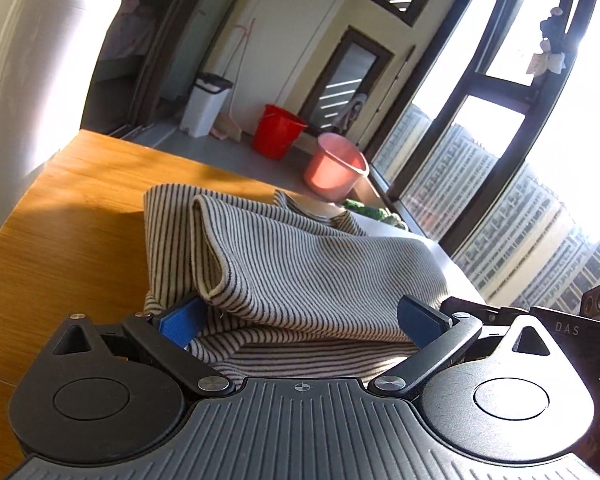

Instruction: Fold clothes

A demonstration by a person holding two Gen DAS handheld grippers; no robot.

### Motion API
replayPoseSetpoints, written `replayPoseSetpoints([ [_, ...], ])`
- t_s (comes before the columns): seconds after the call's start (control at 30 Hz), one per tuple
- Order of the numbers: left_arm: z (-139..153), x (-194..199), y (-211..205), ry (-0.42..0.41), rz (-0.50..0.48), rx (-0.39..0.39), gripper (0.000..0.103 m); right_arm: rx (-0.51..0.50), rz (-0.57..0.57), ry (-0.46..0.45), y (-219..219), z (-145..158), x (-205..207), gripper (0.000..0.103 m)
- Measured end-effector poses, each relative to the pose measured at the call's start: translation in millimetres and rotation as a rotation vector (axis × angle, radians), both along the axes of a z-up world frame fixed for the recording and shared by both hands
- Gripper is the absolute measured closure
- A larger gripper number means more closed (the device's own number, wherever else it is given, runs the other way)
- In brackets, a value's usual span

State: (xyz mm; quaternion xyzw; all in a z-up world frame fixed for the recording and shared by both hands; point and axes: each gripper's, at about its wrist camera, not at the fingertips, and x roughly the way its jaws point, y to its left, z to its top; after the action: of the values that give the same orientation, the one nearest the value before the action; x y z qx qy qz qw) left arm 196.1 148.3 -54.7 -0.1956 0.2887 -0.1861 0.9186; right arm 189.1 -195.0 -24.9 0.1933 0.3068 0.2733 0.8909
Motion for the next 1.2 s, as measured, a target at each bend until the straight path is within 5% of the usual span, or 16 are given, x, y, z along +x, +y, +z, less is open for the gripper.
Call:
replayPoseSetpoints([
  [0.13,2,4,-11,0.018,0.02,0.082,0.007,0.003,0.006,-0.087,0,5,-13,0.042],
  [0.2,4,2,-17,0.02,0.051,0.13,0.021,-0.031,0.022,-0.097,6,7,-15,0.042],
  [0.27,4,-2,-17,0.025,0.096,0.156,0.056,-0.058,0.041,-0.109,12,8,-17,0.042],
  [0.33,7,-3,-15,0.019,0.111,0.165,0.08,-0.065,0.038,-0.132,14,9,-20,0.042],
  [0.47,26,-18,-29,-0.109,0.114,0.262,0.089,-0.016,0.016,-0.152,5,10,-23,0.04],
  [0.57,49,-34,-39,-0.243,0.114,0.321,0.089,0.014,0.013,-0.147,0,9,-23,0.039],
  [0.67,65,-37,-38,-0.279,0.123,0.319,0.089,0.013,0.016,-0.15,0,9,-23,0.038],
  [0.8,63,-26,-18,-0.179,0.176,0.305,0.082,0.017,0.011,-0.153,-1,9,-24,0.036],
  [0.97,54,-23,40,-0.08,0.34,0.156,0.069,0.02,0.015,-0.148,-1,8,-24,0.031],
  [1.0,53,-24,51,-0.07,0.35,0.107,0.059,0.018,0.017,-0.148,-1,8,-24,0.031],
  [1.13,45,-14,60,-0.006,0.264,-0.039,0.025,0.014,0.019,-0.147,1,8,-24,0.031],
  [1.2,35,-9,55,0.037,0.207,-0.031,0.022,0.013,0.017,-0.147,1,9,-24,0.031],
])
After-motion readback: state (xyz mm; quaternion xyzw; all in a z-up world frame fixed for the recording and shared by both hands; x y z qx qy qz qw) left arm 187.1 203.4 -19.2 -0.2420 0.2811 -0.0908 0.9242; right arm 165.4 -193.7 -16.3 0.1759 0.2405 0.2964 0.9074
